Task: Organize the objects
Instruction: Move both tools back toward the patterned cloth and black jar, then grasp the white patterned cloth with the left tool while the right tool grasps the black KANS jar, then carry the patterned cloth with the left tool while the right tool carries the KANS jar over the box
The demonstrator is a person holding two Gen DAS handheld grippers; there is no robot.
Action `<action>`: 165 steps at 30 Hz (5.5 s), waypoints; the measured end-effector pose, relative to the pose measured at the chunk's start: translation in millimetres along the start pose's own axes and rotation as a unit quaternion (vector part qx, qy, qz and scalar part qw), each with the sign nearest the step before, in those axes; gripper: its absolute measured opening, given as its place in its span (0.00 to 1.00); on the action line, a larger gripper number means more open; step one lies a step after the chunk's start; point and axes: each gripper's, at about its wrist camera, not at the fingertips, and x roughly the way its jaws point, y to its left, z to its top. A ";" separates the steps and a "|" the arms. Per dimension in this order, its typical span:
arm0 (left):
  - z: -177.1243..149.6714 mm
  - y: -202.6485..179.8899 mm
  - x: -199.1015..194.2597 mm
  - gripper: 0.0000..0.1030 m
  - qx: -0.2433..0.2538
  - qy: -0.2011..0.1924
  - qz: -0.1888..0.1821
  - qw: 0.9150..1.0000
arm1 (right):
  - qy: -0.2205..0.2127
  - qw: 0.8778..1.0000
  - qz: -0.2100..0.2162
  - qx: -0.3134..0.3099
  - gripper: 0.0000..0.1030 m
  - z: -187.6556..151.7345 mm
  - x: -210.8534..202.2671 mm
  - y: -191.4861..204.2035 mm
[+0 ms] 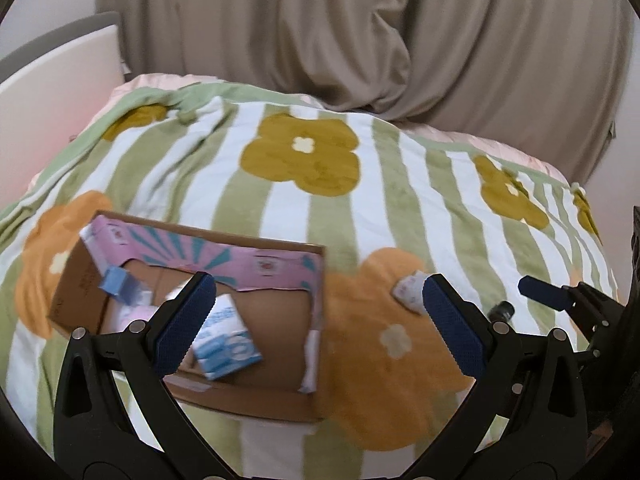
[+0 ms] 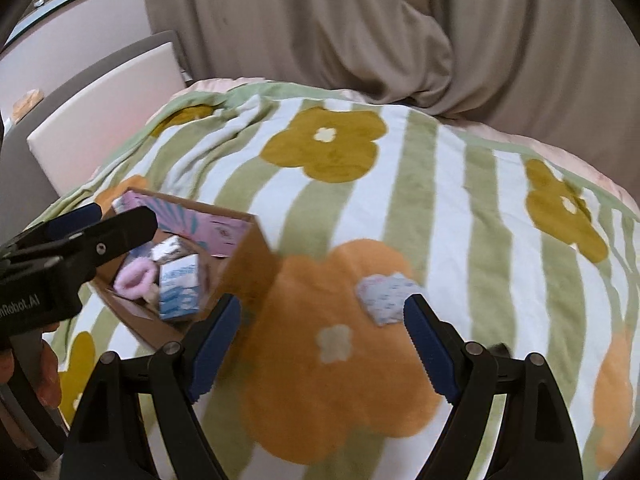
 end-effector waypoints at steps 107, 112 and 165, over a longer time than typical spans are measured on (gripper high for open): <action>-59.0 -139.9 203.9 0.70 0.009 0.115 -0.036 0.993 | 0.038 0.998 -0.037 -0.028 0.31 -89.1 81.2 -160.3; -53.1 -138.9 188.7 0.69 0.008 0.107 -0.041 0.993 | 0.033 0.998 -0.036 -0.030 0.31 -84.7 72.5 -157.4; 6.6 121.0 6.7 0.69 -0.044 0.011 -0.003 0.999 | -0.027 0.998 0.007 -0.048 0.31 18.1 21.6 81.1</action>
